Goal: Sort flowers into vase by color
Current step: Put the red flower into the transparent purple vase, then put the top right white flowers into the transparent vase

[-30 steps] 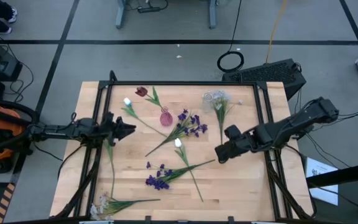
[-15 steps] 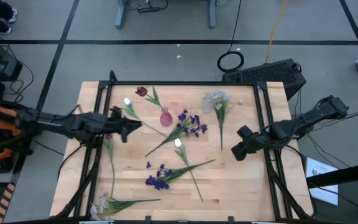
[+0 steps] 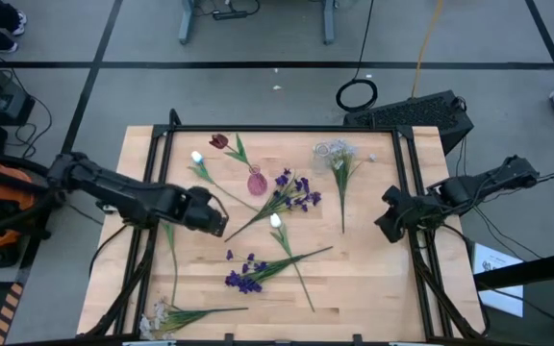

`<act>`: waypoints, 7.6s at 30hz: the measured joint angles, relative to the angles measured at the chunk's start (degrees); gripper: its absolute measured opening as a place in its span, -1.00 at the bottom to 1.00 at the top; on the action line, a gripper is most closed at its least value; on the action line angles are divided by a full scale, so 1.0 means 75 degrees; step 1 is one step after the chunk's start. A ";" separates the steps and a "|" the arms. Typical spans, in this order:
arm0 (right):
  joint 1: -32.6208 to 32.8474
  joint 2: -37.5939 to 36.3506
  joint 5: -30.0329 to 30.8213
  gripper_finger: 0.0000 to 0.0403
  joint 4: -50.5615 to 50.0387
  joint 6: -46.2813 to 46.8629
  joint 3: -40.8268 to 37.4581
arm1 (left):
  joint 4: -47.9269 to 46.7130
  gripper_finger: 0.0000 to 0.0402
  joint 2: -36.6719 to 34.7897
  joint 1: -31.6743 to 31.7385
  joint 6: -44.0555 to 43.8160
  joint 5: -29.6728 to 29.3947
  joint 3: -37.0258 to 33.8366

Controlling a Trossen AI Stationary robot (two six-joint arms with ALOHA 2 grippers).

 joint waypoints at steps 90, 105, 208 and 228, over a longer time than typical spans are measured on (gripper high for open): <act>-0.0017 0.1755 0.1667 -1.00 0.2015 0.0665 0.0004 | 1.3547 -0.99 -0.1763 0.2004 1.2329 -0.2522 -0.2716; -0.0016 0.1785 0.1629 -1.00 0.2254 0.0665 0.0004 | 1.4065 -0.99 -0.0630 0.2920 1.2374 -0.2030 -0.2716; -0.4435 0.8151 0.0411 -0.13 0.1716 0.0410 0.2586 | 0.3187 -0.95 -0.4725 0.1418 0.6049 -0.0311 -0.4185; -0.3669 0.6681 0.0680 -0.98 -0.1734 0.1478 0.2537 | 0.3300 -0.95 -0.4719 0.1418 0.6040 -0.0102 -0.4185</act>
